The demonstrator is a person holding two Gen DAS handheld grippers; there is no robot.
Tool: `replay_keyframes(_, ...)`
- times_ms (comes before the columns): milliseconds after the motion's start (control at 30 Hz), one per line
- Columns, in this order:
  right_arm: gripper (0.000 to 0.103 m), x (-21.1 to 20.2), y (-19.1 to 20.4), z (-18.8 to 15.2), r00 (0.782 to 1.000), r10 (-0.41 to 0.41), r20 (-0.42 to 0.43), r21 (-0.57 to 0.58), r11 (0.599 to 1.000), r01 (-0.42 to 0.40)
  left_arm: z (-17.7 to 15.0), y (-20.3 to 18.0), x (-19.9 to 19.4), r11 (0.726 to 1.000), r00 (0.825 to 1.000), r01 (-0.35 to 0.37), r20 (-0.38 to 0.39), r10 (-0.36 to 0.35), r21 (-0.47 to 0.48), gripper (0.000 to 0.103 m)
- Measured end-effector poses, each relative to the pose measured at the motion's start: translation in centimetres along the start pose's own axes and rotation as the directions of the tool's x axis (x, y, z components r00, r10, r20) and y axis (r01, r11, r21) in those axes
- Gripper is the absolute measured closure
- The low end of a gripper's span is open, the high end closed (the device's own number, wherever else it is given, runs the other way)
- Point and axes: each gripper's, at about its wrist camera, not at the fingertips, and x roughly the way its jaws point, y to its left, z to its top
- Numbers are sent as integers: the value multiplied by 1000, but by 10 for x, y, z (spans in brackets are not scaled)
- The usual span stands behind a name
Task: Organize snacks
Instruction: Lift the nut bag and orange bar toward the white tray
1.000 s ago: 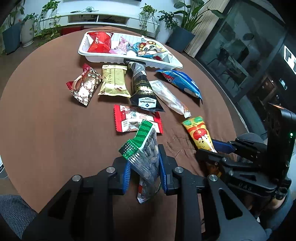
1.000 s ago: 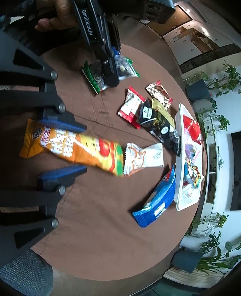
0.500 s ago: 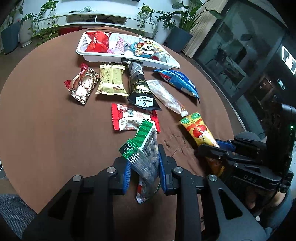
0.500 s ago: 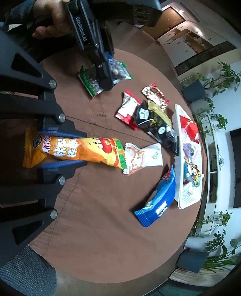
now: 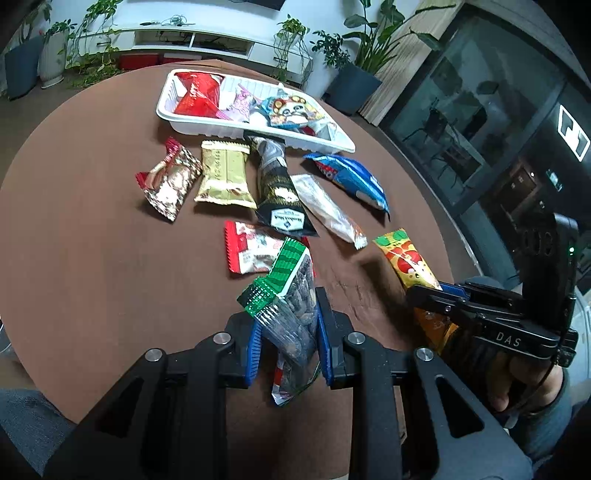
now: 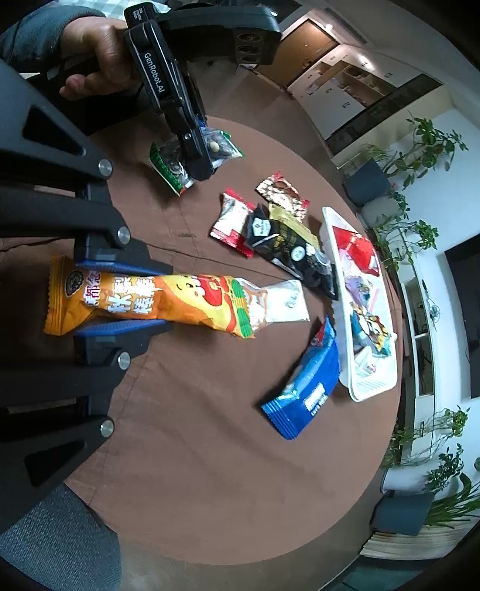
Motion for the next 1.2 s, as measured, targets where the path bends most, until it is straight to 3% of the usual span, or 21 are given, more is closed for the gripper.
replay_keyframes(200, 79, -14, -23, 13, 999, 4, 35, 62, 998, -6, 9, 12, -8, 1000, 999, 3, 34, -2, -28, 80)
replay_keyframes(400, 79, -36, -52, 45, 992, -47, 115, 110, 993, 34, 42, 25, -31, 999, 995, -7, 96, 10, -31, 80)
replay_keyframes(700, 79, -67, -64, 128, 958, -83, 276, 101, 993, 57, 141, 28, -44, 998, 984, -48, 175, 41, 34, 80)
replay_keyframes(867, 79, -59, -38, 180, 943, -5, 332, 33, 999, -6, 201, 18, -31, 994, 983, -57, 179, 40, 92, 80)
replay_keyframes(1033, 79, -27, -5, 226, 944, 74, 320, -32, 997, -68, 245, 7, -4, 984, 988, -87, 137, 66, 156, 80)
replay_keyframes(1200, 79, 24, 12, 259, 962, 88, 259, -54, 996, -77, 272, 15, 33, 982, 993, -98, 81, 86, 160, 80)
